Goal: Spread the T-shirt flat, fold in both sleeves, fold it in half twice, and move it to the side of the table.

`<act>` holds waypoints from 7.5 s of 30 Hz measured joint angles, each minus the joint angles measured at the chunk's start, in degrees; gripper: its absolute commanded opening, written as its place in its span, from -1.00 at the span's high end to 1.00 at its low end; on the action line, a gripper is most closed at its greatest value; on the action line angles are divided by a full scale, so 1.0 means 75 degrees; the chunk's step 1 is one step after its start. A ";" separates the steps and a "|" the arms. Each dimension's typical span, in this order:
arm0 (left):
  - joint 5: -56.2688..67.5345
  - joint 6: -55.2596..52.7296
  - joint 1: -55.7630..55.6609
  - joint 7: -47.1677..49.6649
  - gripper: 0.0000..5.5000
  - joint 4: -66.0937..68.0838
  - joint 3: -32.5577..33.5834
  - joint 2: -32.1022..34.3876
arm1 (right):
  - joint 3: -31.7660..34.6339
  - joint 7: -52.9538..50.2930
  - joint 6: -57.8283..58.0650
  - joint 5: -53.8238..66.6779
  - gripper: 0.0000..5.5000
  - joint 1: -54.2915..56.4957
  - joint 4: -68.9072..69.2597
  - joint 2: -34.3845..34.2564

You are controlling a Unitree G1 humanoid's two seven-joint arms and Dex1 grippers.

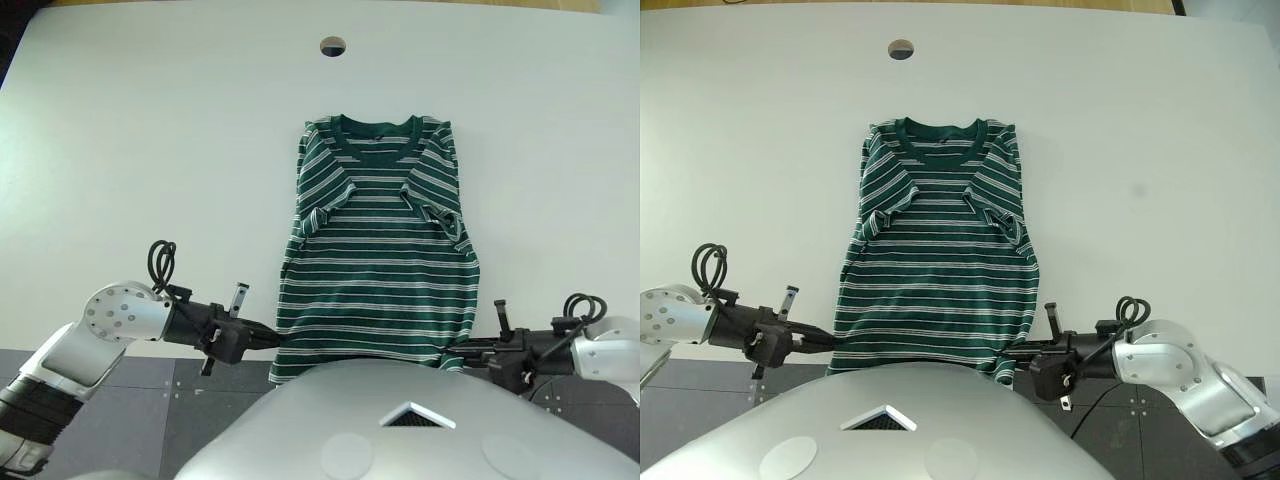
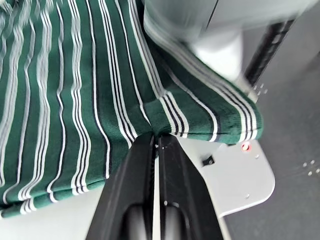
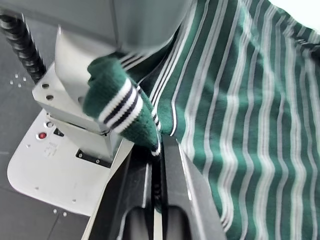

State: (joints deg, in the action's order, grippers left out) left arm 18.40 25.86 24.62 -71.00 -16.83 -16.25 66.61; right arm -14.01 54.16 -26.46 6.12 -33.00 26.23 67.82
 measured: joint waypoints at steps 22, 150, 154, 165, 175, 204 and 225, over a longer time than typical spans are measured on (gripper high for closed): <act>0.0499 -0.5770 -0.4399 0.3701 0.96 0.2613 0.1046 -0.3895 | 0.0477 -0.1655 0.4901 0.0115 0.96 0.5503 -0.2378 -0.3124; -0.2696 -0.5228 -0.4032 0.3646 0.95 0.2084 -0.0535 -0.5201 | -0.0675 -0.1504 0.2917 -0.4647 0.96 0.4806 -0.2734 -0.2715; -0.1801 -0.5326 -0.3895 0.3398 0.95 0.1352 0.0114 -0.5178 | -0.0561 -0.1552 0.2797 -0.4293 0.96 0.4658 -0.2444 -0.2797; -0.1438 -0.5493 -0.3426 0.3184 0.95 0.0369 -0.0005 -0.4917 | -0.0530 -0.0815 0.2582 -0.4029 0.96 0.3488 -0.1128 -0.2282; -0.1613 -0.4427 -0.3127 0.3095 0.89 0.0320 0.0286 -0.4383 | -0.0003 -0.1290 0.2105 -0.3841 0.96 0.3357 -0.1171 -0.2212; -0.6395 0.1593 -0.1857 0.4895 0.07 0.1072 -0.0438 -0.2450 | 0.0604 -0.2210 -0.2986 -0.5215 -0.07 0.1922 -0.1387 -0.1036; -0.4731 0.1117 -0.1680 0.3638 0.33 0.0696 -0.1201 -0.2412 | -0.0568 -0.2500 -0.3121 -0.5434 0.93 0.2430 -0.1799 -0.1457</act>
State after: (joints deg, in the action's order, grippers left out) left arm -17.08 34.24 12.02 -43.72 -11.61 -25.26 48.52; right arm -18.26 35.41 -49.86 -34.64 -14.77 12.73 56.89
